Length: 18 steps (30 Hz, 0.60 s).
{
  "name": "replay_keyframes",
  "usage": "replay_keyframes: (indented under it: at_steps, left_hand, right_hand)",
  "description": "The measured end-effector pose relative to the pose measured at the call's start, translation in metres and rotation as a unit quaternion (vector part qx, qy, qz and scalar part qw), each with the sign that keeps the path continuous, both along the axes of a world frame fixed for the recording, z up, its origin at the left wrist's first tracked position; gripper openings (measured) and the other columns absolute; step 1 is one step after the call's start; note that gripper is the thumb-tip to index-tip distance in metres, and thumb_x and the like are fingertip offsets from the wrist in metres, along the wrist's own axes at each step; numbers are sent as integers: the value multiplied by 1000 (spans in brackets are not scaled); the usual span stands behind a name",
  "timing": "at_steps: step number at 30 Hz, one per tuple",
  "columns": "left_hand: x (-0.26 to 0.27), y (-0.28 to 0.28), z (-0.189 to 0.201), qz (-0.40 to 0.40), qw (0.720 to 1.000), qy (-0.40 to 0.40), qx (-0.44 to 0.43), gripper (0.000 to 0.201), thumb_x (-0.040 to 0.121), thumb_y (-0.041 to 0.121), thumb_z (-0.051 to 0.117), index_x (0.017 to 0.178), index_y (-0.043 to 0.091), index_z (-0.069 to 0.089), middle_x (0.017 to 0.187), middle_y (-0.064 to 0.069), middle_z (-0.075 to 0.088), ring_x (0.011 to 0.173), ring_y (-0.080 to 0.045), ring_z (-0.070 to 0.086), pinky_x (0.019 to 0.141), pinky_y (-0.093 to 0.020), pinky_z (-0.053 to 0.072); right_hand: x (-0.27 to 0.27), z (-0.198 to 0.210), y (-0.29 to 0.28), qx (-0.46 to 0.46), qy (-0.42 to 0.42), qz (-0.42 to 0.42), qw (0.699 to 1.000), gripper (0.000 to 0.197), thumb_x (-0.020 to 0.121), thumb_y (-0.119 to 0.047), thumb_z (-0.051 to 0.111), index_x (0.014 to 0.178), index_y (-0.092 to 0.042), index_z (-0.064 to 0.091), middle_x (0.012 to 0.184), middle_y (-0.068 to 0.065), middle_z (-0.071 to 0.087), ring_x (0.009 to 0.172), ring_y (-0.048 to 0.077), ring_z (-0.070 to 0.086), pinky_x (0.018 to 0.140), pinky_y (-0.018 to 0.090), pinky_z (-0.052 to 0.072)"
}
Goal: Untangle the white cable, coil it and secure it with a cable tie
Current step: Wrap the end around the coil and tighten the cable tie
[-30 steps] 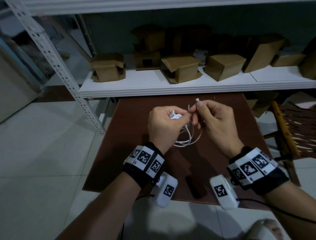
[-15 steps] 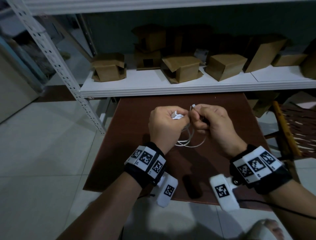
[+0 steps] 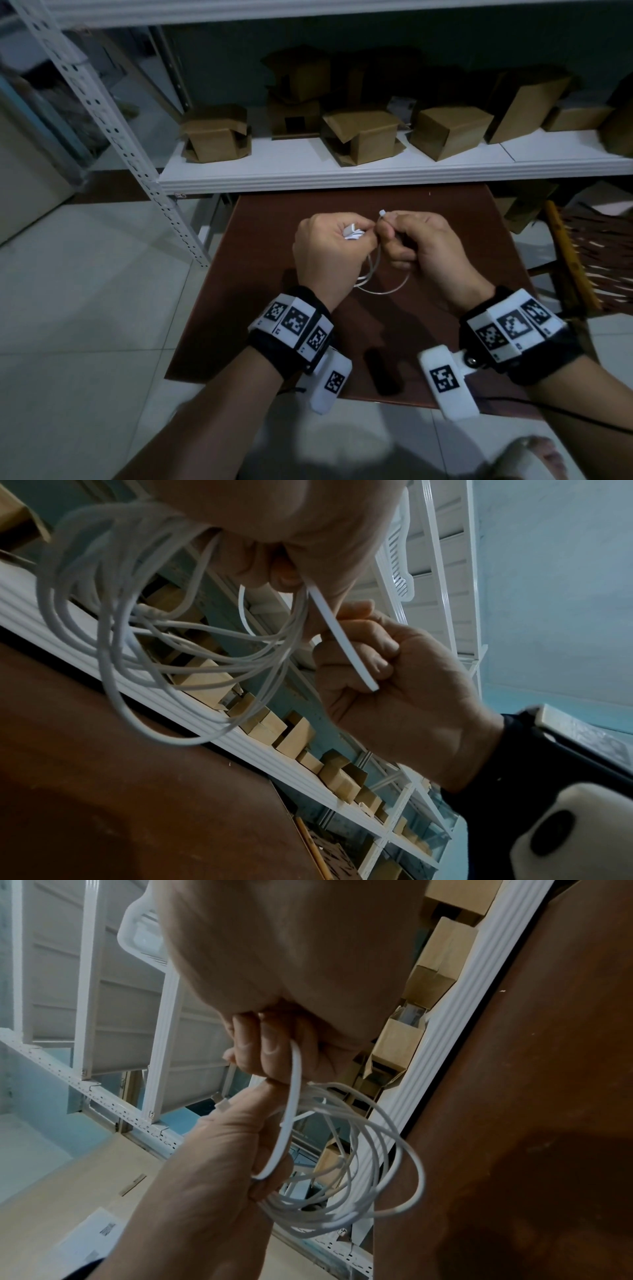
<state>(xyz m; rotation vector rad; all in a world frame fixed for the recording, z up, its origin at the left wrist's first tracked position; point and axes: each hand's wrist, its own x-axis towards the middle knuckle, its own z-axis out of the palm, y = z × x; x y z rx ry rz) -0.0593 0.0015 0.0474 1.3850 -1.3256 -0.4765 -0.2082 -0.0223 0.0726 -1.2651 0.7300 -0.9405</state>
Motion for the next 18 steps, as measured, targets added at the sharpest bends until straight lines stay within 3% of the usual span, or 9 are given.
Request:
replay_keyframes:
  at_steps: [4,11,14,18]
  left_hand:
    - [0,-1,-1,-11,1000,25,11,7,81,35,81,78,30,84,62,3,75,62,-27,73,61,-48,58]
    - [1,1,3,-18,1000,17,-2,7,81,31,79,75,29,83,62,6,75,62,-23,74,61,-46,58]
    - [2,1,4,-33,999,12,-1,11,83,28,75,75,27,82,63,5,76,64,-24,75,65,-46,60]
    - [4,-2,2,-52,998,19,-2,18,87,20,71,71,21,81,62,0,75,64,-27,77,70,-49,62]
  right_hand:
    - [0,-2,0,-2,-11,-8,1000,38,106,-3,30,73,-7,48,49,1,26,46,11,18,43,20,23]
    - [2,0,2,22,-15,-4,1000,36,105,-1,31,74,-5,49,47,1,27,45,11,18,42,21,19]
    - [1,2,3,43,-16,-8,999,36,103,-2,36,71,-3,51,45,4,30,41,13,20,39,20,23]
    - [-3,-2,0,4,63,-23,998,36,103,-11,50,71,4,58,51,14,47,43,21,37,50,34,24]
